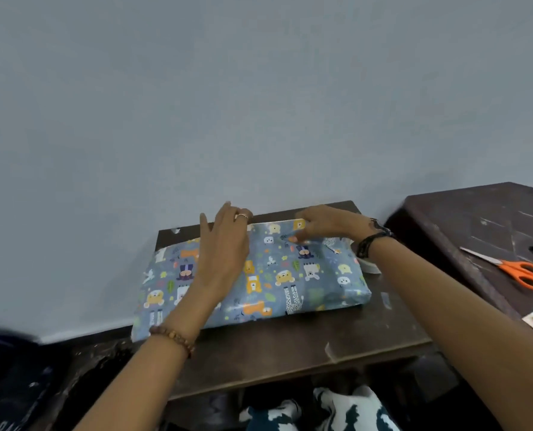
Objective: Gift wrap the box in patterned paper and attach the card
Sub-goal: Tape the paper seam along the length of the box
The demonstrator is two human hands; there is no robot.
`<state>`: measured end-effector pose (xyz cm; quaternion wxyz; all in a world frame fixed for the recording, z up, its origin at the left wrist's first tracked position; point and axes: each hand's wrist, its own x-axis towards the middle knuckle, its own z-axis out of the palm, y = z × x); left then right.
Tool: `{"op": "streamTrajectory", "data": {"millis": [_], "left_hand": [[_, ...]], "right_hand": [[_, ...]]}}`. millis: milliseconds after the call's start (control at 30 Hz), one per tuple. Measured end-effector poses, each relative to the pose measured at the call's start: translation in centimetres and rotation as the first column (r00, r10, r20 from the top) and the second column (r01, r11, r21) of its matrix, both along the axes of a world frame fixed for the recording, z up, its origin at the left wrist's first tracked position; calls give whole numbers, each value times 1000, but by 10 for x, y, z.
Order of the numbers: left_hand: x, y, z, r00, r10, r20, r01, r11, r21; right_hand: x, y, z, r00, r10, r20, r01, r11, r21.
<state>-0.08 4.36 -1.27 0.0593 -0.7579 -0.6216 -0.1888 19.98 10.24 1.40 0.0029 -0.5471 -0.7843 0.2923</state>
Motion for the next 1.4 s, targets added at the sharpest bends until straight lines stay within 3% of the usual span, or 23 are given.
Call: {"op": "streamTrajectory", "data": {"millis": [67,167,233,333,533,733,933,1033,1133,1200,1300,1400], "left_hand": [[4,-20,-11,984,-24,176,4,993,115],[14,-56,-27,901,-21,433,-44,989,139],[23,-82,-37,806,64,588,-131,989,71],[38,-110,-47,582,248,774,-222,965,-142],[44,-126,-55,371,343,863,-100,938,-330],[37,-133,-41,363,480,799,-85,871,-484],[38,-138,-29,327,509,796,-100,856,-507],[38,-139,-29,288,530,797,-113,846,-522],[41,-139,-31,146,460,876,-92,888,-451],[48,-141,-25,50,426,903,-66,904,-422],[57,-137,-16,5,438,899,-20,899,-437],[55,-122,-9,-53,457,888,26,889,-457]], "right_hand": [[1,-1,-9,996,-31,-78,32,999,10],[0,-6,-19,984,-114,-137,121,991,49],[0,-13,-25,974,-148,-173,161,985,63],[-2,-30,-29,958,-177,-227,189,981,33],[-5,-85,-45,828,-289,-481,304,951,-49],[-4,-124,-62,647,-450,-615,389,889,-242],[-7,-150,-64,551,-625,-553,392,779,-489],[-8,-160,-61,459,-681,-570,377,731,-569],[-5,-164,-48,301,-718,-628,293,696,-655],[-3,-164,-33,244,-692,-679,249,722,-646],[-2,-162,-10,324,-526,-786,317,843,-434],[-3,-166,12,568,-259,-781,361,932,-47]]}}
